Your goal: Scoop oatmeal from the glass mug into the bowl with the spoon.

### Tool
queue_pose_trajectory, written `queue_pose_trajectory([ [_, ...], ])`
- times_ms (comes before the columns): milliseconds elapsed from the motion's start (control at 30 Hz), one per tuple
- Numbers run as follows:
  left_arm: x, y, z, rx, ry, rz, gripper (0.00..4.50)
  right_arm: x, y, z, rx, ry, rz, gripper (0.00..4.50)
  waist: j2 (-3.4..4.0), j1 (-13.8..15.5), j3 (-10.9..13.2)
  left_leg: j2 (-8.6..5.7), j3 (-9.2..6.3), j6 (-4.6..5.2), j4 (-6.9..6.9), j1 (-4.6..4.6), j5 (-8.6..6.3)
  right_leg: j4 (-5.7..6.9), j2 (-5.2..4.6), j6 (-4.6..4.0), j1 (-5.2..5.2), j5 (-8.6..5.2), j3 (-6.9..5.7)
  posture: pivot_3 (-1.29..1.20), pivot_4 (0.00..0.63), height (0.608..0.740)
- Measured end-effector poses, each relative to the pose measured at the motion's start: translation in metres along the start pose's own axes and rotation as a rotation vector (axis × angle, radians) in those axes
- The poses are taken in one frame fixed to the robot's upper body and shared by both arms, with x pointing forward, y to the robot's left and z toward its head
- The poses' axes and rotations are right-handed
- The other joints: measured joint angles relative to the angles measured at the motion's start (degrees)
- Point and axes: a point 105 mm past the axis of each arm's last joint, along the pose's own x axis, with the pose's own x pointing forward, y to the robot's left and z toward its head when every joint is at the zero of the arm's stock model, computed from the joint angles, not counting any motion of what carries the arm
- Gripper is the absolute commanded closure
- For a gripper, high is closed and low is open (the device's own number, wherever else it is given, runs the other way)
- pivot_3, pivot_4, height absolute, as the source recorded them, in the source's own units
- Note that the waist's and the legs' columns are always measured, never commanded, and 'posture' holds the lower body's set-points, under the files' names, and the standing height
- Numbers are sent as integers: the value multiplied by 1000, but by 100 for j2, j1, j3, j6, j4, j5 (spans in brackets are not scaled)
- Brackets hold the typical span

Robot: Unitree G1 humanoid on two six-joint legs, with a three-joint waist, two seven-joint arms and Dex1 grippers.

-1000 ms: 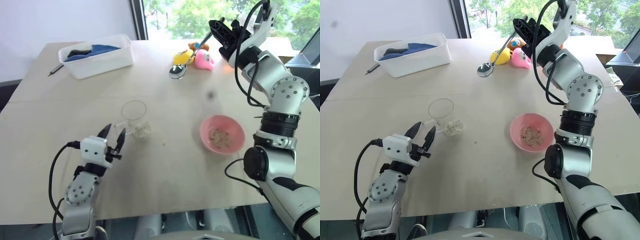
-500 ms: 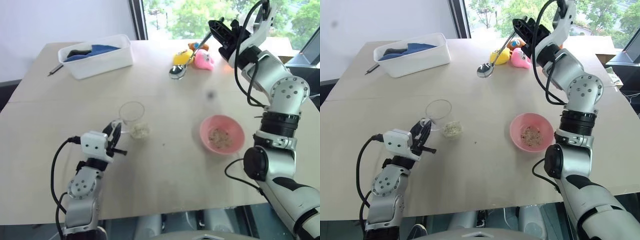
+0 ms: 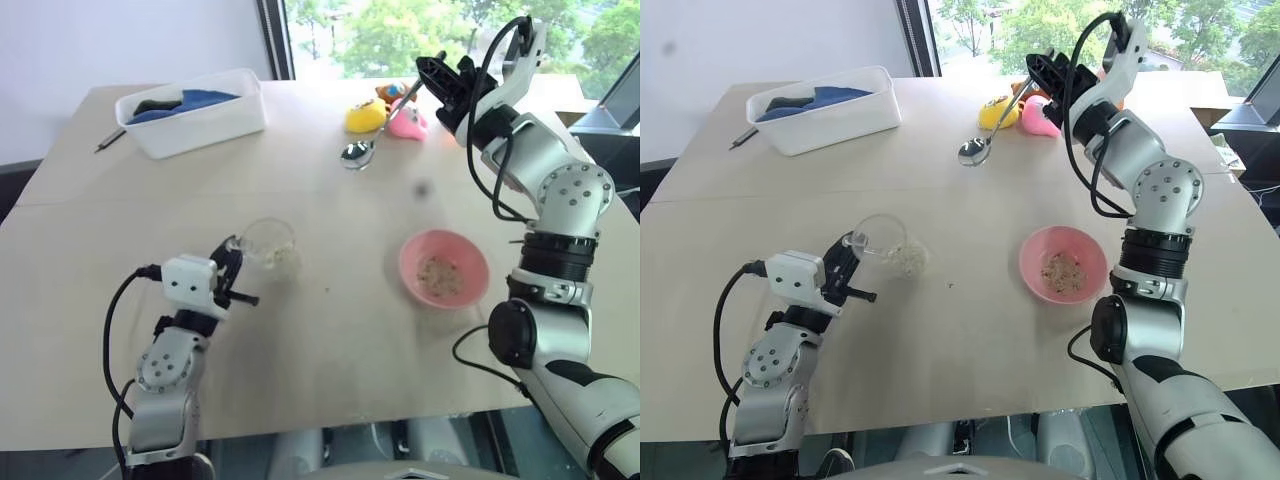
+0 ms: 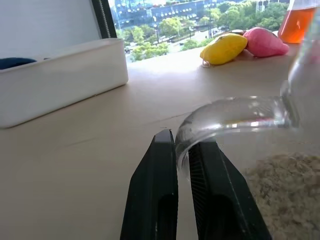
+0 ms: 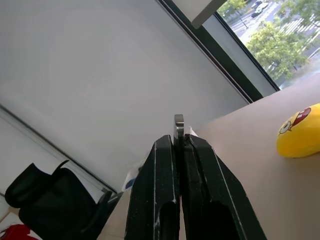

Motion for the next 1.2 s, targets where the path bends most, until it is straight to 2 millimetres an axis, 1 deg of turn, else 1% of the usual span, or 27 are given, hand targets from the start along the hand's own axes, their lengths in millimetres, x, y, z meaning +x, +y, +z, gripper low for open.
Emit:
queue_pose_trajectory([
  [200, 2, -2, -1, -10, 7, -8, 4074, -1, -1, 0, 1, 1, -4, 4500, 0, 19, 0, 0, 0, 0, 0, 0, 0, 0, 0, 0, 0, 0, 0, 0, 150, 740],
  [367, 11, -6, 1, -29, 9, -24, 4074, -1, -1, 0, -1, 2, -2, 4500, 0, 23, 0, -2, 0, 0, 0, 0, 0, -1, 0, 0, 0, 0, 0, 0, 150, 740],
  [400, 11, -6, 1, -39, 12, -26, 4288, -1, -1, 0, -1, 2, -2, 4500, 0, 21, 0, -1, 0, 0, -1, 0, 0, -2, 0, 0, 0, 0, 0, 0, 150, 740],
  [500, 12, -7, 3, -58, 3, -32, 4288, -1, -1, 0, -1, 2, -2, 4500, 0, 17, 0, -1, 0, 0, -2, 0, 0, -2, 0, 0, 0, 0, 0, 0, 150, 740],
  [667, 14, -6, 2, -75, 18, -32, 4288, -1, -1, -1, -1, 2, -1, 4500, 0, 15, 0, -1, -1, 0, -1, 0, 0, -1, 0, 0, 0, 0, 0, 0, 150, 740],
  [900, 23, -6, 0, -132, 64, -26, 4288, 0, 3, -1, -10, 3, 9, 4500, 0, 23, 0, -2, -1, 0, -1, 0, 0, -1, 0, 0, 0, 0, 0, 0, 150, 740],
  [967, 34, -7, 3, -180, 92, -33, 4288, 0, 8, -2, -17, 10, 27, 4500, 0, 33, 0, -3, -4, -1, -1, -2, 0, -1, 0, 0, 0, 0, -3, 0, 150, 740],
  [1067, 47, -7, 9, -184, 123, -49, 4288, 3, 21, -7, -29, 36, 71, 4500, 0, 17, 0, -3, -4, -1, 0, -2, 1, -1, 2, 0, 0, 0, -3, 0, 150, 740],
  [1167, 56, -8, 12, -194, 148, -61, 4288, 5, 32, -6, -47, 42, 104, 4500, 0, 5, 1, -3, -4, -1, -1, -4, 1, -4, 2, 0, -1, 0, -3, 0, 150, 740],
  [1200, 61, -8, 17, -192, 149, -66, 4288, 7, 38, -5, -52, 46, 124, 4500, 0, 3, 1, -3, -4, -1, -1, -5, 1, -4, 3, 0, -2, 0, -4, 0, 150, 740],
])
